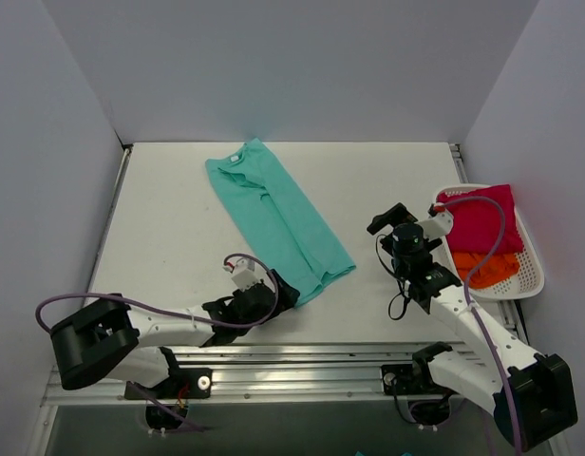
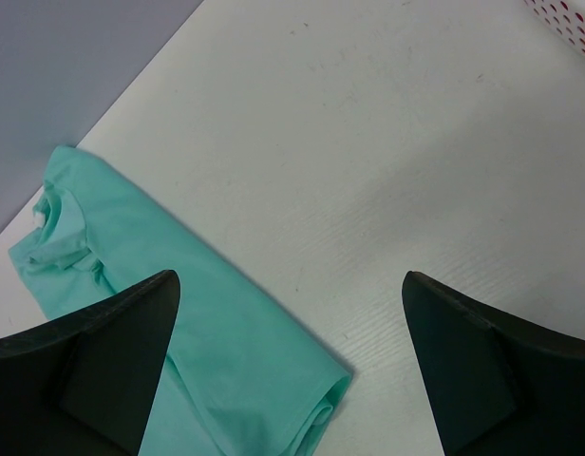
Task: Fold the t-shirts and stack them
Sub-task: Rotate the tshirt 90 degrees
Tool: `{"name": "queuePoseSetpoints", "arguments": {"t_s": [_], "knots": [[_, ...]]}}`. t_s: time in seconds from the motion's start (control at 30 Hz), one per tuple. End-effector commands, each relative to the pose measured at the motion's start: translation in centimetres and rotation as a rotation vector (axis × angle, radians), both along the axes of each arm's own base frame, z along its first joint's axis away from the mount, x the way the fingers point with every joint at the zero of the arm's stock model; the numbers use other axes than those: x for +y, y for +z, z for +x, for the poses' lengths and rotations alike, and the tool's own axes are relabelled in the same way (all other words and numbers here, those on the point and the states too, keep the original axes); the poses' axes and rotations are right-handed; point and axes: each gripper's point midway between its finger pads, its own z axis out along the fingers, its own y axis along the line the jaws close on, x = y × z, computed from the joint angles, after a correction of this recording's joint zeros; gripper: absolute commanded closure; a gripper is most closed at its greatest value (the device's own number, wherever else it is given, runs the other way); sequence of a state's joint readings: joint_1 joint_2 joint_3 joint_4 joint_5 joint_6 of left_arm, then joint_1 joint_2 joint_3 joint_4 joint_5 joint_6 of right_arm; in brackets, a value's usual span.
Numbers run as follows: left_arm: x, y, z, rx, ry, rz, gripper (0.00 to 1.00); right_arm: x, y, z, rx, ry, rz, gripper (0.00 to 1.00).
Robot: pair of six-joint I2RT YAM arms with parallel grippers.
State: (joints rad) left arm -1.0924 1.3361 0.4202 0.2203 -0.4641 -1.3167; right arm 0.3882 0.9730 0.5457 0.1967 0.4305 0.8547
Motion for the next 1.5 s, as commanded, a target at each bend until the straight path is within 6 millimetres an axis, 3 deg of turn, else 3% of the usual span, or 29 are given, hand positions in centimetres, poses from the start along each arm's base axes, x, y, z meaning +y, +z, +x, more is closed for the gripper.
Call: {"name": "queuePoseSetpoints", "arguments": {"t_s": [0.0, 0.03, 0.17, 0.33, 0.37, 0.43, 0.47, 0.5, 0.67, 0.8, 0.9, 0.93, 0.97, 1.03, 1.07, 1.13, 1.17, 1.27, 1.33, 1.47], "knots": [[-0.7, -1.8, 0.9, 0.012, 0.037, 0.024, 0.00, -0.5, -0.4, -0.1, 0.008, -0.023, -0.028, 0.00], [-1.4, -1.9, 0.9, 0.014, 0.011, 0.023, 0.00, -0.5, -0.4, -0.1, 0.011, -0.024, -0.031, 0.00], [-3.6, -3.1, 1.5, 0.023, -0.022, 0.023, 0.19, -0.6, -0.5, -0.2, 0.012, -0.026, -0.034, 0.00], [-4.3, -4.5, 2.0, 0.040, -0.046, 0.009, 0.43, -0.7, -0.5, -0.2, 0.010, -0.032, -0.035, 0.00], [-4.2, -4.6, 2.0, 0.040, -0.046, 0.008, 0.57, -0.7, -0.6, -0.2, 0.013, -0.033, -0.037, 0.00], [-3.7, -4.6, 2.2, 0.039, -0.030, 0.003, 0.76, -0.7, -0.7, -0.1, 0.014, -0.033, -0.038, 0.00], [-3.2, -4.9, 2.1, 0.042, -0.024, 0.011, 0.91, -0.7, -0.7, -0.1, 0.014, -0.033, -0.038, 0.00], [-2.8, -4.7, 2.3, 0.037, -0.013, 0.009, 0.96, -0.7, -0.9, -0.1, 0.019, -0.034, -0.041, 0.00], [0.2, -4.8, 2.7, 0.036, 0.046, 0.019, 0.98, -0.4, -1.4, 0.1, 0.029, -0.025, -0.040, 0.00], [5.9, -5.2, 1.2, 0.064, 0.136, 0.070, 0.98, 0.5, -1.7, 0.2, 0.027, 0.008, -0.011, 0.00], [9.8, -3.8, 0.7, 0.054, 0.222, 0.099, 0.98, 3.6, -2.2, 0.2, -0.002, 0.098, 0.046, 0.00], [11.1, -3.1, 0.8, 0.032, 0.266, 0.122, 0.98, 5.6, -2.6, -0.3, 0.001, 0.141, 0.051, 0.00], [13.0, -2.3, 0.1, 0.030, 0.289, 0.161, 0.98, 6.7, -3.8, -0.5, 0.031, 0.164, 0.033, 0.00], [14.8, -0.4, 0.1, -0.013, 0.339, 0.177, 0.98, 9.2, -4.9, -1.0, 0.054, 0.205, 0.014, 0.00], [16.0, 1.9, 0.6, -0.083, 0.393, 0.138, 0.98, 11.7, -6.4, -1.7, 0.092, 0.262, -0.016, 0.00], [18.7, 2.2, -0.2, -0.093, 0.418, 0.212, 0.96, 14.2, -7.8, -2.4, 0.115, 0.319, -0.032, 0.00], [19.4, 3.3, -0.1, -0.120, 0.446, 0.174, 0.94, 16.4, -9.8, -3.8, 0.160, 0.388, -0.064, 0.00], [19.4, 3.2, -0.3, -0.127, 0.411, 0.161, 0.95, 18.3, -12.4, -5.9, 0.206, 0.455, -0.094, 0.00], [19.6, 3.0, -0.2, -0.108, 0.415, 0.169, 0.96, 18.6, -12.8, -6.5, 0.204, 0.462, -0.079, 0.00], [17.3, 1.7, 0.9, -0.073, 0.346, 0.215, 0.96, 18.4, -12.1, -7.5, 0.197, 0.475, -0.072, 0.00]]}}
